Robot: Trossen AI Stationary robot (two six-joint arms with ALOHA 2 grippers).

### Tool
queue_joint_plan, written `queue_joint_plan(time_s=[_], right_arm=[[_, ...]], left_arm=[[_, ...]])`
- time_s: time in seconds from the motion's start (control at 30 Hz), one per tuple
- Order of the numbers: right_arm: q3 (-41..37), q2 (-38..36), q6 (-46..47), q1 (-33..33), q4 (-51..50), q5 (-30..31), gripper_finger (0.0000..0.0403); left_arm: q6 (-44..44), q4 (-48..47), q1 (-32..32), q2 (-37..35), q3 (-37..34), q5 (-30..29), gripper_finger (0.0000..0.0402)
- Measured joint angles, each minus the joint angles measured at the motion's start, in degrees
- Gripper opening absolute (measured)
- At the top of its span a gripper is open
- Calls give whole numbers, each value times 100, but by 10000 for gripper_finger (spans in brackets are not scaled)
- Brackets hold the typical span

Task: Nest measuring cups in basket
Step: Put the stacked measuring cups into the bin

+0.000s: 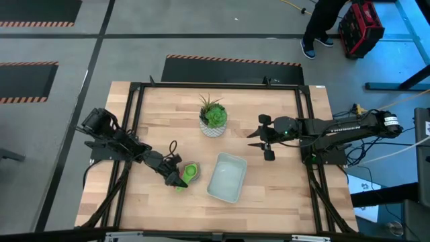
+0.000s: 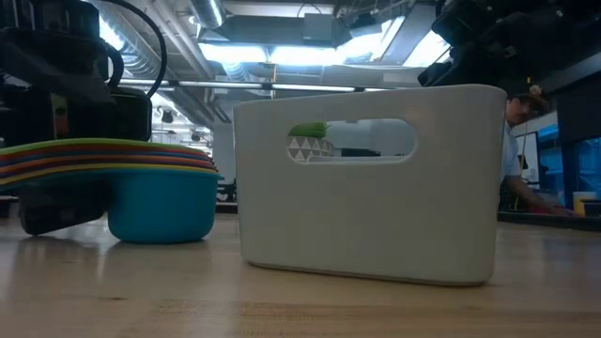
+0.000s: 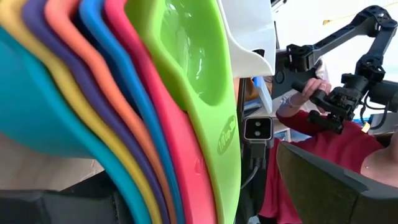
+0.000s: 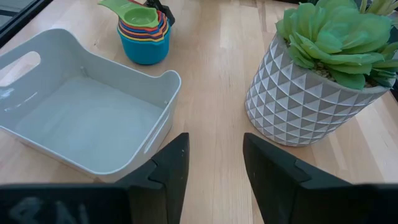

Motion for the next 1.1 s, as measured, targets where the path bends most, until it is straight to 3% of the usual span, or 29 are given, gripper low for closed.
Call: queue_joint_plan(time_s=[1.1], right_arm=[[0, 0, 8, -1, 0, 0, 156]], left_arm=[[6, 17, 4, 0, 0, -152, 302]])
